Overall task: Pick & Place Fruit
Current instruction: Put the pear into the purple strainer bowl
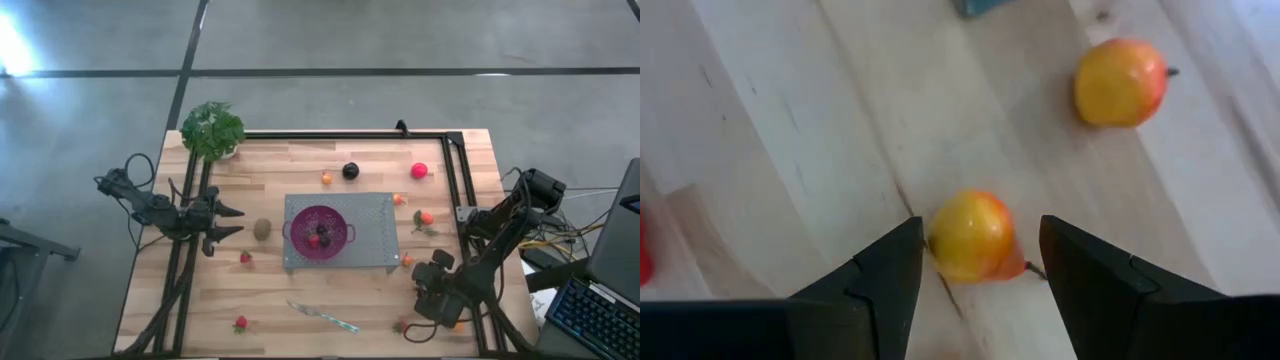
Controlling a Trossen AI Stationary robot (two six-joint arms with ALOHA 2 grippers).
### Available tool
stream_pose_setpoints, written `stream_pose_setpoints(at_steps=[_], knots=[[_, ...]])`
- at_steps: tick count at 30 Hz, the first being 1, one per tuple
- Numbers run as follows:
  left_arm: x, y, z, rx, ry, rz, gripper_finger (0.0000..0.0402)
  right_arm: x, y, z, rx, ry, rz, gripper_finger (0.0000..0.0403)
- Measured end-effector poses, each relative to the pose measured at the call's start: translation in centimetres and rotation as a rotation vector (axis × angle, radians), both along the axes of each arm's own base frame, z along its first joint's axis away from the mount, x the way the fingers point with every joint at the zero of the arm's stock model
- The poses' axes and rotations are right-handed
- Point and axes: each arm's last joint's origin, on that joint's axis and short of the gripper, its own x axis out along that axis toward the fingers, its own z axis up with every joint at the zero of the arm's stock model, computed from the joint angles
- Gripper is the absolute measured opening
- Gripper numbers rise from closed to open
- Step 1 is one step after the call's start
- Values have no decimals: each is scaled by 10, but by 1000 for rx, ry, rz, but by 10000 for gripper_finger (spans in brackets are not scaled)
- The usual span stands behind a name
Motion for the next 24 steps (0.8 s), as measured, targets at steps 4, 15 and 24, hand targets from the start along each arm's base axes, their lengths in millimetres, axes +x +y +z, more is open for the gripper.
stream_pose_setpoints(at_steps=[4, 15, 24], knots=[[0, 0, 0, 0, 0, -1, 193, -1, -1, -6, 31, -8, 1, 194], [0, 0, 0, 0, 0, 0, 193, -7, -10, -20, 23, -19, -18, 166], [0, 0, 0, 0, 0, -1, 193, -6, -8, -18, 17, -12, 11, 131]])
